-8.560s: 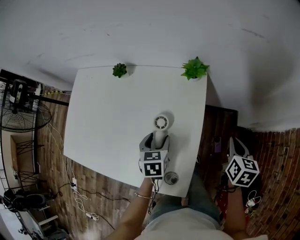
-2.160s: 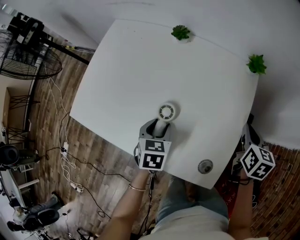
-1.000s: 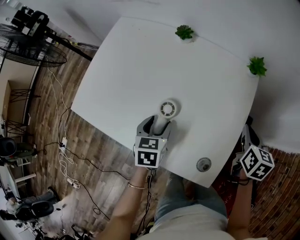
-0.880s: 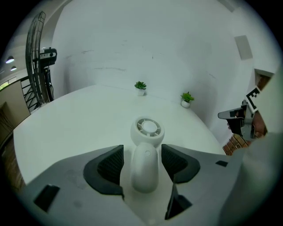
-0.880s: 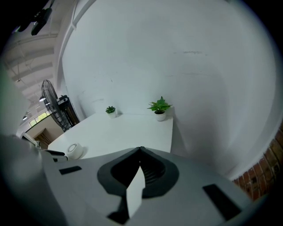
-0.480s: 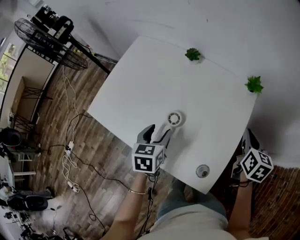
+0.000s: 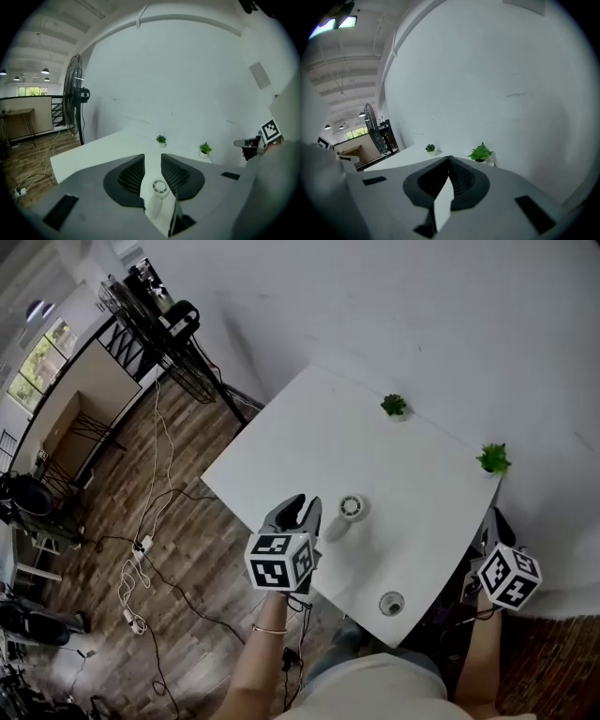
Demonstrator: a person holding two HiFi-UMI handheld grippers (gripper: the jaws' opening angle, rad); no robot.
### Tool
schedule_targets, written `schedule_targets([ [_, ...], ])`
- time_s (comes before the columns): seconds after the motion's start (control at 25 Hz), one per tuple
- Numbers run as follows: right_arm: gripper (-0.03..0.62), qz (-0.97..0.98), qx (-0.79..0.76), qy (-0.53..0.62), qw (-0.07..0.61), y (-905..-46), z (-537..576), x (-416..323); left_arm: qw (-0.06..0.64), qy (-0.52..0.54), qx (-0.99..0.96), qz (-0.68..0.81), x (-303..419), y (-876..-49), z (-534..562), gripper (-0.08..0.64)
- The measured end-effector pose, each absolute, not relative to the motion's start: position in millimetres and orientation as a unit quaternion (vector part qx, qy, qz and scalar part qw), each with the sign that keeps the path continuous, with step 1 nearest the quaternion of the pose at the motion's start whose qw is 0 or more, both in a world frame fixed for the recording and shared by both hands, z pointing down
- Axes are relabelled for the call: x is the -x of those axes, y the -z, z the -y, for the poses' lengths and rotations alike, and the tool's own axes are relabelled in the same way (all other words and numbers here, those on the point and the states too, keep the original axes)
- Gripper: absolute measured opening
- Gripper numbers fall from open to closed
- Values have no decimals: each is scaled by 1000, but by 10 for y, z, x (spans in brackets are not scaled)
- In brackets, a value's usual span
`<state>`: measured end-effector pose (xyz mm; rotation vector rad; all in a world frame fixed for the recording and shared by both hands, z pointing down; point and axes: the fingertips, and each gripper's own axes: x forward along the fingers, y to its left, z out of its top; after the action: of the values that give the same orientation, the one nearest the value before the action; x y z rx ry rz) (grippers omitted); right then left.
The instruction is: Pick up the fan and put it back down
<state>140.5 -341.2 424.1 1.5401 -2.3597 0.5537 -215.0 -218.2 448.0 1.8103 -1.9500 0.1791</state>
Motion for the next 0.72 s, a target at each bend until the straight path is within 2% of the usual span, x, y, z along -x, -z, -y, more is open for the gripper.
schedule_targets([
  [0.24,1,840,-509,-154,103,-3809,3489,-1321,184,-13,-618,764,2343,-3972,2001,25],
  [0.56,1,864,-488,-109,57,-3257,3444,-1243,108,33,-575,811,2552,-3383,1677,11],
  [0.72,1,866,-487,-105,52,-3181,3425,-1265,102,42,-563,819,2608,-3282,1592,11],
])
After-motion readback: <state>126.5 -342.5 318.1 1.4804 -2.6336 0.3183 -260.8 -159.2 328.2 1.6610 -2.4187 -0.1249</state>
